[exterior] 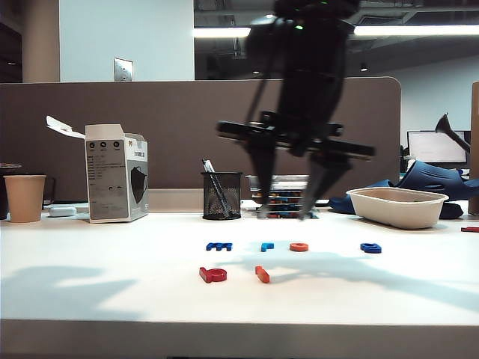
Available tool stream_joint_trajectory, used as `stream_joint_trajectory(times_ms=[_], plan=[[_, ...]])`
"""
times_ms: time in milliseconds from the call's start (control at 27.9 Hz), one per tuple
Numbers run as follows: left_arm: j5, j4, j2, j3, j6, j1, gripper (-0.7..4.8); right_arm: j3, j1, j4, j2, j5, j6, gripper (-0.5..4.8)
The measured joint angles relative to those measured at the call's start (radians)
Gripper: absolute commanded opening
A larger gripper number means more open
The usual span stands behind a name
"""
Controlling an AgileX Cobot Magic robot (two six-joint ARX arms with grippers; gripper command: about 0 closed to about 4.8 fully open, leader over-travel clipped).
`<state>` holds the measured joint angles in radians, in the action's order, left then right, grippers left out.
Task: Select the appropriate letters from the row of letter magnets placed on the table to arrange into the word "big".
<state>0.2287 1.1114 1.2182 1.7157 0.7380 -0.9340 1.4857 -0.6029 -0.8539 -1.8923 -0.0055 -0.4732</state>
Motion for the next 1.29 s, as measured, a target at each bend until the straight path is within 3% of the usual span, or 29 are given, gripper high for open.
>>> stream_joint_trajectory(times_ms=[358,537,1074,1289], plan=[[0.0,0.0,0.0,0.0,0.0,0.0,-0.05,-0.001,0.182,-0.026,0.0,0.073,0.039,2.18],[0.0,0.0,0.0,0.0,0.0,0.0,-0.05,0.0,0.229,-0.014,-0.003,0.077,0.058,2.18],[0.0,0.0,0.0,0.0,0.0,0.0,-0.05,0.005,0.244,0.0,-0.119,0.072,0.06,2.09],[0.0,0.0,0.0,0.0,0.0,0.0,-0.05,0.008,0.243,0.001,-0.122,0.068,0.06,1.27]])
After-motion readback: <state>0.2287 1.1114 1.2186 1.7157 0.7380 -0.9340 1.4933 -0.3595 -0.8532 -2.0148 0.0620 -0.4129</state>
